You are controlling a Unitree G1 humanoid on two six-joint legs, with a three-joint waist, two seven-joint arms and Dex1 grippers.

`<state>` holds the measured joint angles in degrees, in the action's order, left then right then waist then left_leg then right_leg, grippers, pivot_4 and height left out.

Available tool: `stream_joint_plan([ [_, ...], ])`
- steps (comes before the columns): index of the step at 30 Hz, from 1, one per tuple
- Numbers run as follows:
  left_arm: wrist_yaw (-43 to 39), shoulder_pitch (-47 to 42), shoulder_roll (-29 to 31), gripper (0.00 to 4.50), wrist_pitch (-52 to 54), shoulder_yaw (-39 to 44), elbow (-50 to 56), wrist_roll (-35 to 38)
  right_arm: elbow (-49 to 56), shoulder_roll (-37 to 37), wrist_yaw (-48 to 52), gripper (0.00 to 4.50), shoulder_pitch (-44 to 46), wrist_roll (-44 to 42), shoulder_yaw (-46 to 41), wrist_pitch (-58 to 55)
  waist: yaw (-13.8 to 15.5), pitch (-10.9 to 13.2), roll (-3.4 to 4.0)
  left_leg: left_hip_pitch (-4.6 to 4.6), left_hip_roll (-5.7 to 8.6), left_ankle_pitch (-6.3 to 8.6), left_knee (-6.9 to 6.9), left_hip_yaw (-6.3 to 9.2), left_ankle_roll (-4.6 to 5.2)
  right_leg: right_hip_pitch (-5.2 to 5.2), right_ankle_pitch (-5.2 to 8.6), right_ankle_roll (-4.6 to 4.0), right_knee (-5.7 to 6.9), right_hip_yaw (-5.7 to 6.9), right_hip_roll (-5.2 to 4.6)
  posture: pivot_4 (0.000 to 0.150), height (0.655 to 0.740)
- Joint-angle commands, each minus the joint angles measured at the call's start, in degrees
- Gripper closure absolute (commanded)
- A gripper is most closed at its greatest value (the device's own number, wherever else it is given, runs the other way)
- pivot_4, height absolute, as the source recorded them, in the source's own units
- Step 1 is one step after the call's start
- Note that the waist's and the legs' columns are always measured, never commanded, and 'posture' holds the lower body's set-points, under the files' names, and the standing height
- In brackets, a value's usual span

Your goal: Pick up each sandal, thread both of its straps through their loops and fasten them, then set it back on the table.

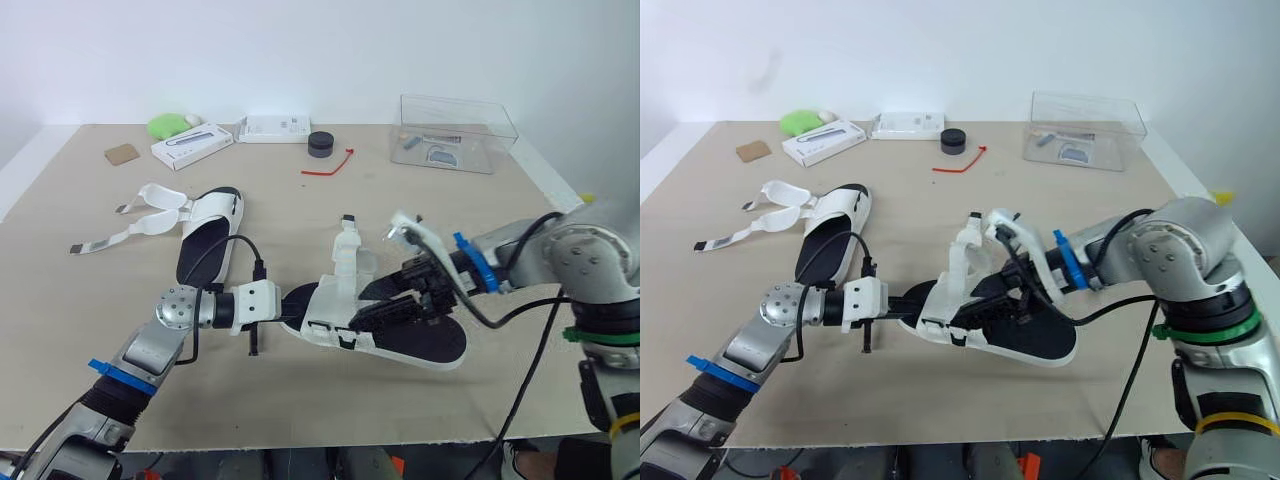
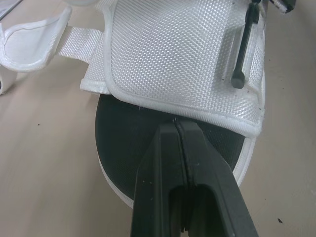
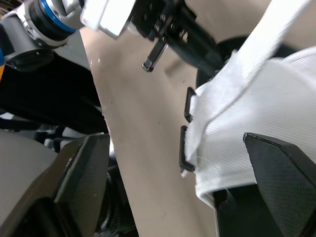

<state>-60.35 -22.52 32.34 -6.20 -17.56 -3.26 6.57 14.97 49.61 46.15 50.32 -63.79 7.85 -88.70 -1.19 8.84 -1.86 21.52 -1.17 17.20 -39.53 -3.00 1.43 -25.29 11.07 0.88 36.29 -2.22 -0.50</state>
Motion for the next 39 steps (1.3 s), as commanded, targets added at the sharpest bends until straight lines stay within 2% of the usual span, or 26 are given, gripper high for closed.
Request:
stream_joint_plan([
  [1,-0.4,0.4,0.7,4.5,1.2,-1.3,-2.5,-3.0,4.4,2.7,4.9,0.11,-2.0,-6.8,-8.3,0.2,0.0,0.0,0.0,0.01,0.0,0.0,0.0,0.02,0.0,0.0,0.0,0.0,0.0,0.02,0.0,0.15,0.74],
  [5,-0.5,0.2,0.7,4.5,1.5,-0.9,-2.8,-2.3,12.5,3.5,4.2,0.11,-13.4,-12.8,-11.0,-0.5,0.1,-0.1,-0.19,-0.01,-0.03,0.0,0.02,0.17,0.0,0.13,0.02,-0.03,-0.1,0.15,-0.01,0.15,0.74],
  [8,-0.8,-0.2,0.5,4.5,1.8,-0.5,-2.8,-1.6,15.1,1.1,-0.5,0.11,-20.3,-10.6,-10.0,1.9,0.0,-0.1,-0.05,-0.01,-0.02,0.0,-0.03,0.05,0.0,0.11,-0.01,0.1,-0.09,0.06,-0.05,0.15,0.74],
  [11,-1.1,-0.5,0.6,4.5,1.7,-0.2,-3.1,-1.8,15.6,-1.2,-3.9,0.11,-23.6,-6.0,-8.1,5.2,0.0,-0.1,-0.06,-0.06,-0.03,-0.04,-0.13,-0.01,0.03,0.14,0.02,0.45,-0.1,-0.02,-0.01,0.15,0.74],
  [21,0.6,-1.8,1.0,4.5,1.3,1.4,-5.5,-2.6,10.1,-6.5,-7.3,0.11,-21.1,4.5,-3.8,12.5,-0.1,-0.1,-0.04,-0.12,-0.11,-0.18,-0.14,-0.07,0.15,0.1,-0.18,0.3,-0.08,-0.09,0.26,0.15,0.74],
  [33,4.2,-2.1,0.2,4.5,0.0,1.1,-7.1,-5.2,7.2,-9.0,-7.0,0.11,-19.7,10.2,-2.3,14.9,-0.1,-0.1,-0.04,-0.14,-0.14,-0.19,-0.13,-0.08,0.16,0.11,-0.23,0.23,-0.08,-0.12,0.25,0.15,0.74],
  [39,4.5,-1.8,-0.4,4.5,0.0,0.7,-6.8,-5.5,7.0,-12.4,-9.9,0.11,-18.5,8.7,-4.8,12.5,-0.1,-0.1,-0.04,-0.15,-0.16,-0.2,-0.13,-0.09,0.17,0.11,-0.26,0.22,-0.08,-0.13,0.25,0.15,0.74],
])
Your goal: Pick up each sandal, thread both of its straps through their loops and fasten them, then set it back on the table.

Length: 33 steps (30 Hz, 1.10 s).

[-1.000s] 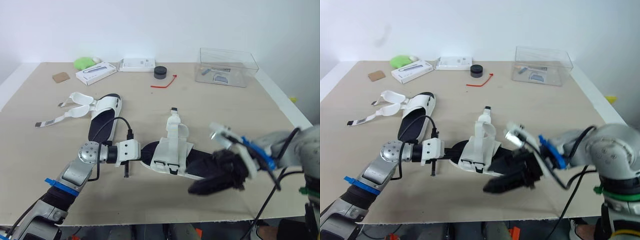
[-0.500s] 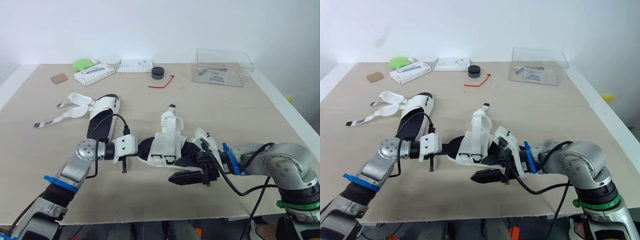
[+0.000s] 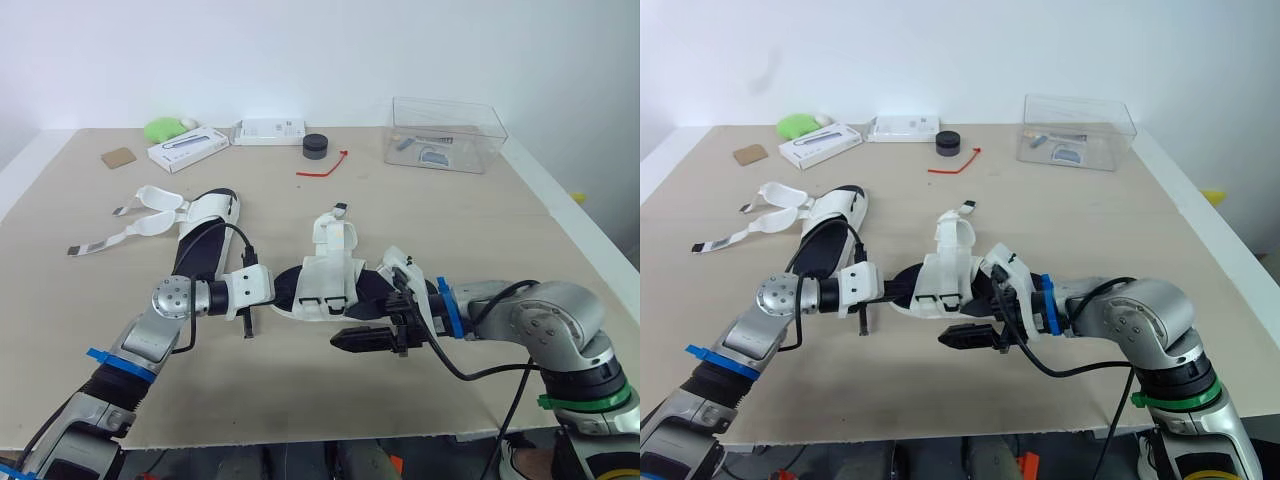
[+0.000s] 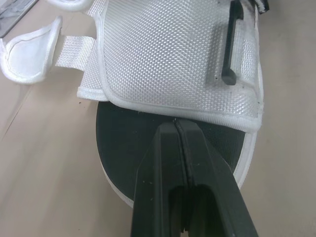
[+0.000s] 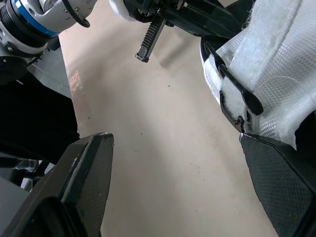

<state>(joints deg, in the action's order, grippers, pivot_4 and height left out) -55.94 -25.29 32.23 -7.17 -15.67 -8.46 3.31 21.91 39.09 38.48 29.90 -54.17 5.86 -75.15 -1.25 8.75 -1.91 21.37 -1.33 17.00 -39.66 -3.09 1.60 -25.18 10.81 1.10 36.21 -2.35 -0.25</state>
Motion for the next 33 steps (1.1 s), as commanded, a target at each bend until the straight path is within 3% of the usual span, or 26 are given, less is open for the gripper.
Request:
stream_joint_plan([
  [1,0.1,1.1,-0.3,4.5,1.0,-1.3,-1.4,-2.2,0.2,-2.0,-2.6,0.11,2.0,-1.0,-2.9,-1.7,0.0,0.0,0.0,0.0,-0.01,-0.02,0.0,0.0,0.02,0.0,-0.02,-0.02,0.0,0.0,0.0,0.15,0.74],
  [7,-0.1,1.2,-0.6,4.5,1.2,-1.2,-1.3,-2.4,1.1,0.8,-2.9,0.11,-1.0,1.5,-2.7,-1.9,0.0,0.0,0.01,0.03,0.0,-0.03,0.0,-0.01,0.03,-0.01,-0.01,0.0,-0.01,0.02,-0.04,0.15,0.74],
  [23,-0.8,1.2,-0.7,4.5,1.4,-1.4,-1.7,-2.7,1.0,-12.5,-14.4,0.11,2.2,-8.5,-13.6,-13.5,0.0,0.0,0.01,0.08,0.02,-0.03,0.02,-0.02,0.03,-0.03,-0.01,0.04,-0.02,-0.03,-0.06,0.15,0.74],
  [24,-0.7,1.2,-0.7,4.5,1.5,-1.4,-1.8,-2.7,0.9,-12.7,-14.8,0.48,2.0,-8.4,-13.6,-13.7,0.0,0.0,0.01,0.09,0.03,-0.03,0.03,-0.03,0.03,-0.03,-0.01,0.04,-0.02,-0.03,-0.08,0.15,0.74],
  [25,-0.7,1.2,-0.8,4.5,1.5,-1.4,-1.8,-2.7,0.8,-12.8,-15.1,0.48,1.8,-8.2,-13.6,-13.9,0.0,0.0,0.01,0.09,0.03,-0.03,0.03,-0.03,0.03,-0.03,-0.01,0.04,-0.02,-0.03,-0.08,0.15,0.74],
  [26,-0.7,1.2,-0.8,4.5,1.6,-1.4,-1.7,-2.8,0.7,-12.9,-15.3,0.76,1.7,-8.0,-13.6,-14.1,0.0,0.0,0.01,0.1,0.03,-0.03,0.03,-0.03,0.03,-0.04,-0.01,0.04,-0.03,-0.03,-0.09,0.15,0.74],
  [27,-0.7,1.3,-0.8,4.5,1.6,-1.4,-1.7,-2.8,0.5,-13.1,-15.7,1.33,1.6,-7.9,-13.8,-14.4,0.0,0.0,0.01,0.11,0.04,-0.03,0.03,-0.03,0.03,-0.04,-0.01,0.05,-0.03,-0.03,-0.09,0.15,0.74],
  [30,-0.6,1.4,-0.7,4.5,1.6,-1.4,-1.7,-2.9,0.3,-13.0,-16.2,2.14,1.1,-7.7,-13.7,-15.7,0.0,0.0,0.01,0.11,0.04,-0.03,0.03,-0.02,0.03,-0.04,0.0,0.05,-0.03,-0.03,-0.09,0.15,0.74],
  [33,-0.5,1.5,-0.7,4.5,1.7,-1.4,-1.7,-2.9,0.6,-12.9,-16.6,3.52,0.1,-7.2,-13.2,-16.8,0.0,0.0,0.01,0.1,0.04,-0.03,0.04,-0.01,0.03,-0.04,0.01,0.04,-0.03,-0.02,-0.08,0.15,0.74],
])
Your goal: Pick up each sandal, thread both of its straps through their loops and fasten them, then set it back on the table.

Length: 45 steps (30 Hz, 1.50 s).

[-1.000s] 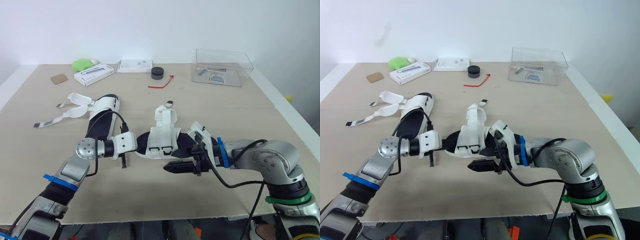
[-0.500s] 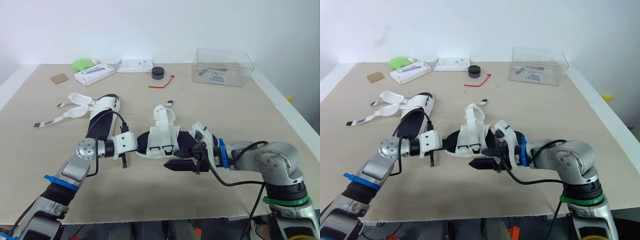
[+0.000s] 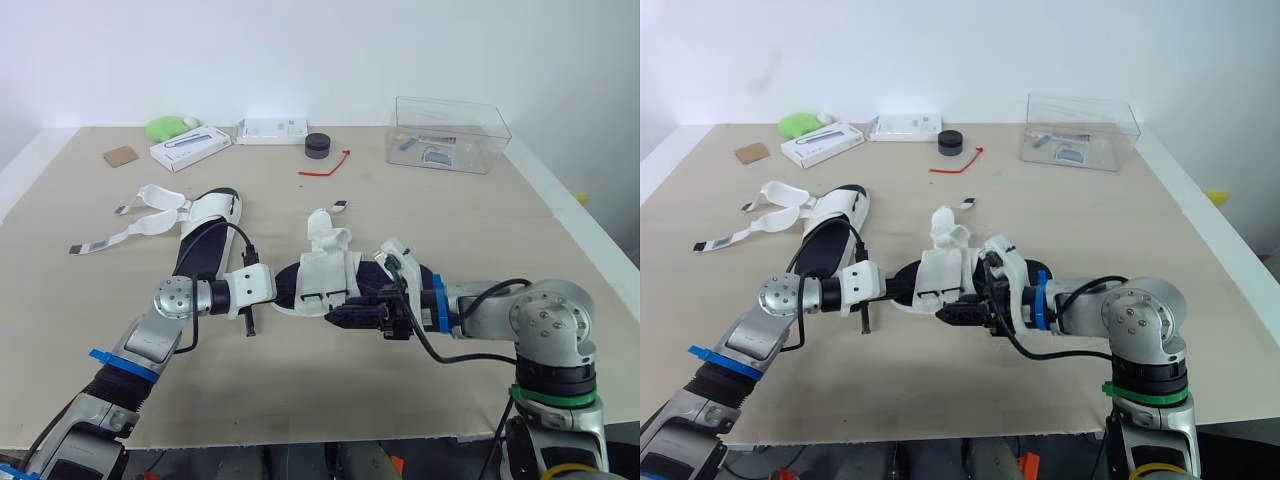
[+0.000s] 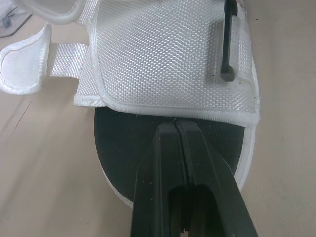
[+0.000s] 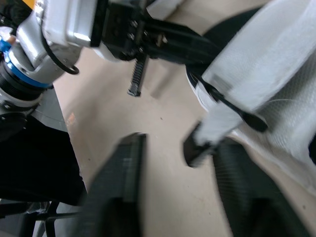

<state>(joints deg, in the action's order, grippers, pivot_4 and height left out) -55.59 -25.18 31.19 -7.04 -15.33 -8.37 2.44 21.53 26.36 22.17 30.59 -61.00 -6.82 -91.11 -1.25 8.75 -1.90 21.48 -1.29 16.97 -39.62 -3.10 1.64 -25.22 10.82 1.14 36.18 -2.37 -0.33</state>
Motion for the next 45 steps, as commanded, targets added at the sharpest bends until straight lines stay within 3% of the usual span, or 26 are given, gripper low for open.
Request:
stream_joint_plan([
  [1,-0.8,1.4,0.4,4.5,1.6,-1.7,-1.7,-2.0,1.1,-0.2,-0.5,4.05,-1.1,-0.3,-0.3,-1.1,0.0,0.0,0.0,0.0,0.0,0.0,0.01,0.0,0.0,0.0,0.0,0.0,0.0,0.0,0.0,0.15,0.74],
  [2,-0.8,1.5,0.4,4.5,1.6,-1.7,-1.7,-2.1,1.3,0.0,-0.5,4.45,-1.7,-0.3,0.0,-1.3,0.0,0.0,0.0,0.0,0.0,0.0,0.01,0.0,0.0,-0.01,0.01,0.0,0.0,-0.01,0.0,0.15,0.74],
  [6,-0.8,1.7,0.5,4.5,1.6,-1.7,-1.6,-2.1,2.7,2.6,0.5,4.45,-4.3,-1.0,1.9,-1.4,0.0,0.0,0.01,-0.01,0.0,0.0,0.03,0.0,0.0,0.0,0.01,0.01,-0.01,-0.01,0.01,0.15,0.74],
  [12,-1.0,2.0,0.8,4.5,1.4,-1.7,-1.9,-2.3,9.8,12.6,8.8,4.45,-8.5,-4.9,8.8,-1.4,0.0,0.0,0.01,-0.03,0.0,0.0,0.08,0.01,0.0,0.0,0.07,0.01,-0.02,0.01,0.01,0.15,0.74],
  [25,-1.2,2.0,0.9,4.5,1.1,-2.0,-2.3,-2.6,9.1,13.7,10.5,4.45,-7.8,-12.1,7.1,-1.4,0.0,0.0,0.0,-0.03,0.04,0.01,0.09,0.03,0.01,0.02,0.13,0.06,-0.03,0.03,0.04,0.15,0.74],
  [26,-1.2,2.0,0.9,4.5,1.1,-2.0,-2.3,-2.6,9.3,14.2,11.0,3.68,-7.3,-13.0,6.7,-1.4,0.0,0.0,0.0,-0.02,0.04,0.01,0.09,0.03,0.01,0.02,0.13,0.07,-0.04,0.03,0.01,0.15,0.74],
  [28,-1.2,2.1,1.0,4.5,1.1,-2.0,-2.3,-2.7,10.1,15.7,12.2,2.88,-6.0,-13.7,6.5,-0.9,0.0,0.0,0.0,-0.02,0.04,0.01,0.09,0.03,0.01,0.02,0.13,0.07,-0.04,0.03,-0.01,0.15,0.74],
  [32,-1.2,1.8,1.0,4.5,1.0,-2.1,-2.5,-2.8,14.8,24.9,19.4,1.12,-2.5,-7.2,9.6,6.0,0.0,0.0,0.02,-0.03,0.05,0.01,0.09,0.02,0.01,0.0,0.13,0.07,-0.04,0.04,-0.02,0.15,0.74],
  [34,-1.2,1.7,0.9,4.5,0.9,-2.1,-2.7,-2.8,16.6,30.5,25.1,0.11,-0.9,3.1,13.0,17.6,0.0,0.0,0.02,-0.03,0.05,0.01,0.09,0.03,0.01,-0.01,0.14,0.06,-0.05,0.08,-0.02,0.15,0.74],
  [37,-1.3,1.5,0.9,4.5,0.6,-2.1,-3.1,-2.9,16.5,33.6,32.8,0.04,-0.5,20.1,18.0,40.0,0.0,0.0,0.02,-0.06,0.04,0.01,0.11,0.05,0.01,0.0,0.17,0.05,-0.05,0.13,0.0,0.15,0.74],
  [40,-1.3,1.4,0.9,4.5,0.4,-2.1,-3.3,-2.9,14.4,32.2,38.9,0.04,-1.8,33.9,21.4,62.8,0.0,0.0,0.03,-0.08,0.04,0.01,0.12,0.03,0.0,0.0,0.18,0.07,-0.05,0.25,0.13,0.15,0.74],
  [45,-1.1,1.3,0.5,4.5,0.5,-2.3,-3.1,-2.9,4.0,30.0,39.8,0.04,-6.7,61.4,28.6,109.9,0.1,0.0,0.02,-0.08,0.08,0.02,0.13,-0.04,-0.01,0.01,0.22,0.13,-0.05,0.23,0.1,0.15,0.74],
])
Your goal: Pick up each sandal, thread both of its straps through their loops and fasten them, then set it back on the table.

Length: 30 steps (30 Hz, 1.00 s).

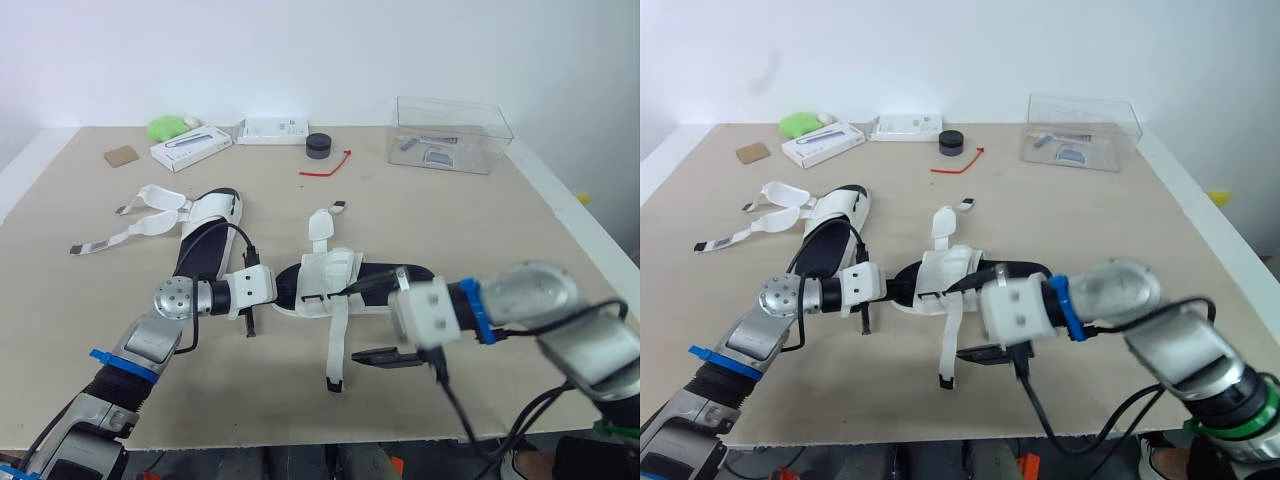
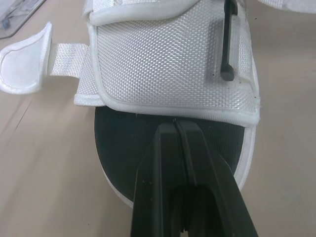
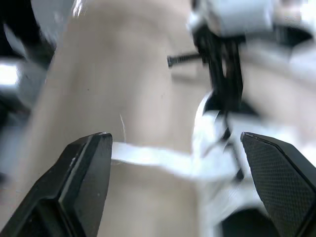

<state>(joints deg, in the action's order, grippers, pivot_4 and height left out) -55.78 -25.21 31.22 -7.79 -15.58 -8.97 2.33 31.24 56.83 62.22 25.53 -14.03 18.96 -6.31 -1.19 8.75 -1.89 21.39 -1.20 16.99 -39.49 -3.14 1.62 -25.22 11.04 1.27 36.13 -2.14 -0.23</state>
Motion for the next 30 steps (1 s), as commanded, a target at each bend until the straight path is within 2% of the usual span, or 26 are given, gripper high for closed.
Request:
stream_joint_plan([
  [1,-0.8,1.4,0.5,4.5,1.3,-2.1,-2.4,-2.8,-7.9,-1.3,-1.1,0.04,-2.6,16.7,3.1,31.0,0.0,0.0,0.01,0.0,0.04,0.0,0.0,-0.06,0.0,-0.01,0.01,0.02,0.0,-0.04,-0.04,0.15,0.74],
  [3,-0.8,1.4,0.4,4.5,1.5,-2.2,-2.3,-2.7,-12.0,-2.3,-2.5,0.04,-3.3,20.4,3.6,40.6,0.0,0.0,0.02,-0.04,0.06,0.0,0.0,-0.25,0.0,-0.02,-0.01,0.06,0.01,-0.16,-0.08,0.15,0.74],
  [6,-0.9,1.7,0.7,4.5,1.5,-2.2,-2.0,-2.6,-16.5,-3.8,-4.2,0.04,-3.3,23.6,3.7,48.6,0.0,0.0,0.0,-0.16,0.07,0.0,0.0,-0.48,0.0,0.0,-0.06,0.07,0.03,-0.34,-0.09,0.15,0.74],
  [12,-0.9,2.0,1.0,4.5,1.7,-2.0,-1.7,-2.6,-23.5,-8.9,-6.1,0.04,0.6,29.2,5.5,52.6,0.0,0.0,0.0,-0.38,0.01,-0.01,-0.01,-0.79,0.0,0.03,-0.13,-0.25,0.06,-0.55,-0.04,0.15,0.74],
  [18,-0.8,2.9,1.1,4.5,2.4,-1.9,-0.6,-2.5,-25.3,-11.5,-5.3,0.04,2.3,29.6,7.0,52.5,0.0,0.0,0.0,-0.38,-0.01,0.0,0.02,-0.78,0.01,0.02,-0.3,-0.54,0.1,-0.59,-0.01,0.15,0.74],
  [21,-0.7,3.2,1.2,4.5,2.7,-1.7,-0.3,-2.5,-25.7,-11.5,-4.6,0.87,2.6,28.3,7.5,52.1,0.0,0.0,0.0,-0.37,-0.01,0.0,0.02,-0.76,0.01,0.02,-0.3,-0.54,0.1,-0.58,0.0,0.15,0.74],
  [23,-0.7,3.4,1.3,4.5,2.8,-1.6,-0.2,-2.5,-25.8,-11.5,-4.2,1.71,2.5,27.1,7.7,51.5,0.0,0.0,0.0,-0.38,-0.01,0.0,0.04,-0.77,0.02,0.01,-0.3,-0.54,0.1,-0.59,0.0,0.15,0.74],
  [26,-0.6,3.4,1.3,4.5,3.0,-1.6,-0.1,-2.6,-25.5,-11.9,-3.8,3.42,2.2,25.6,7.9,50.1,0.0,0.0,0.0,-0.38,-0.01,0.01,0.04,-0.76,0.02,0.01,-0.3,-0.54,0.1,-0.59,0.0,0.15,0.74],
  [28,-0.5,3.4,1.2,4.5,3.1,-1.6,-0.1,-2.6,-24.7,-12.5,-3.0,4.38,1.6,23.2,8.0,47.5,0.0,0.0,0.0,-0.38,-0.01,0.01,0.04,-0.76,0.02,0.01,-0.3,-0.54,0.11,-0.59,0.0,0.15,0.74],
  [30,-0.5,3.4,1.2,4.5,3.2,-1.6,0.0,-2.5,-23.4,-13.2,-2.2,4.49,0.5,19.3,8.0,43.8,0.0,0.0,-0.01,-0.39,-0.01,0.01,0.04,-0.75,0.02,0.02,-0.31,-0.53,0.13,-0.59,0.01,0.15,0.74],
])
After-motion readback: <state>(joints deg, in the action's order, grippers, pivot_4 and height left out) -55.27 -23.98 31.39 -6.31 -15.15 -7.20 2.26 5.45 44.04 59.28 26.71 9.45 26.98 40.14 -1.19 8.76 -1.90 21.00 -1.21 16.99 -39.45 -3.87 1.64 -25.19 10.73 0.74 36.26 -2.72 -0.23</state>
